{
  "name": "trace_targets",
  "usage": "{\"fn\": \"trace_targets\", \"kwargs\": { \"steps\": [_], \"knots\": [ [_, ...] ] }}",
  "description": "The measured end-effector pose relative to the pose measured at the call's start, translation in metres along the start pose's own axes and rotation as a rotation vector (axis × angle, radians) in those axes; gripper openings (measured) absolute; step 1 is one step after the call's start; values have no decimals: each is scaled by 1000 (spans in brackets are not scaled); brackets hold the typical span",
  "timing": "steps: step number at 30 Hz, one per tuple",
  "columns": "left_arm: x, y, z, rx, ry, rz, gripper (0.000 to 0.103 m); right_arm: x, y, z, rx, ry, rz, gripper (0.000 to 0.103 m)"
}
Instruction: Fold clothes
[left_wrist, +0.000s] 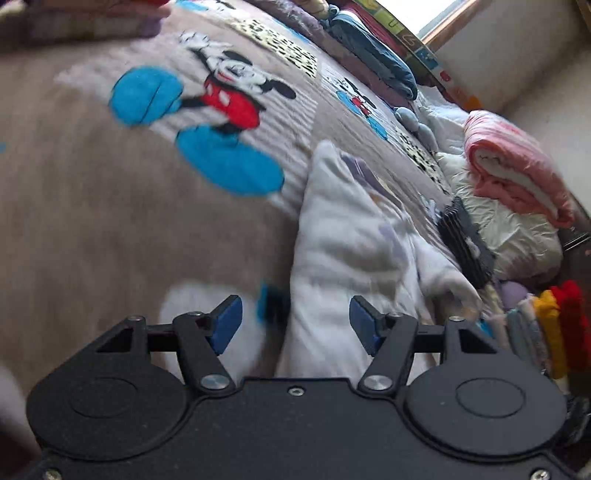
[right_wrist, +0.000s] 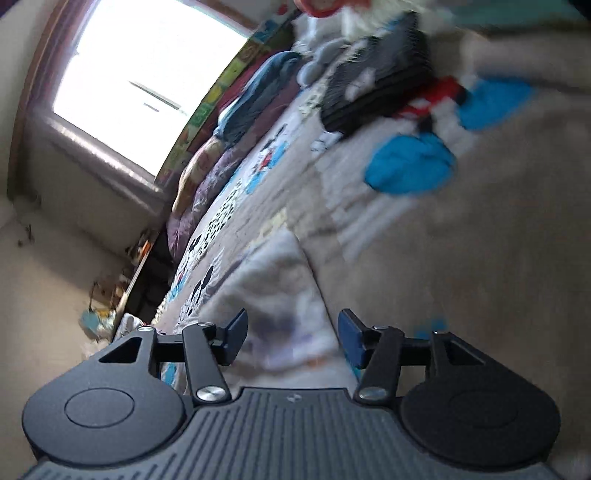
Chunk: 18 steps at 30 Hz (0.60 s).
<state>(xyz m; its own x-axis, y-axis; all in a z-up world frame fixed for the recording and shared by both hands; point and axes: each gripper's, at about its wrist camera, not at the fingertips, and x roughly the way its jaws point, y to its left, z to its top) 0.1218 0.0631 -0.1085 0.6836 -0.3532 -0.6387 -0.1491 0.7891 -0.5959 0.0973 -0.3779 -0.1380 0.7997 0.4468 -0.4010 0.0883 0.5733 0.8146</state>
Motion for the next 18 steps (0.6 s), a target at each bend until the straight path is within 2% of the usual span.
{"fn": "trace_targets", "kwargs": {
  "steps": [5,7,13,15,17,18],
  "knots": [
    [-21,8,-27,-78,-27,-83,63,-25,-14,-28,126,-13,24,67],
    [-21,11,-35,-115,-30,-125,63,-27,-21,-37,174,-5,33,68],
    [-19,8,-47,-114,-70,-133,62,-23,-32,-52,232,-6,48,68],
    [-15,5,-49,-85,-87,-108,57,-20,-32,-53,190,-9,52,68],
    [-11,3,-49,-57,-102,-71,34,-16,-32,-54,132,-9,56,67],
    [-9,4,-48,-56,-105,-51,34,-14,-31,-54,92,-7,56,67]
  ]
}}
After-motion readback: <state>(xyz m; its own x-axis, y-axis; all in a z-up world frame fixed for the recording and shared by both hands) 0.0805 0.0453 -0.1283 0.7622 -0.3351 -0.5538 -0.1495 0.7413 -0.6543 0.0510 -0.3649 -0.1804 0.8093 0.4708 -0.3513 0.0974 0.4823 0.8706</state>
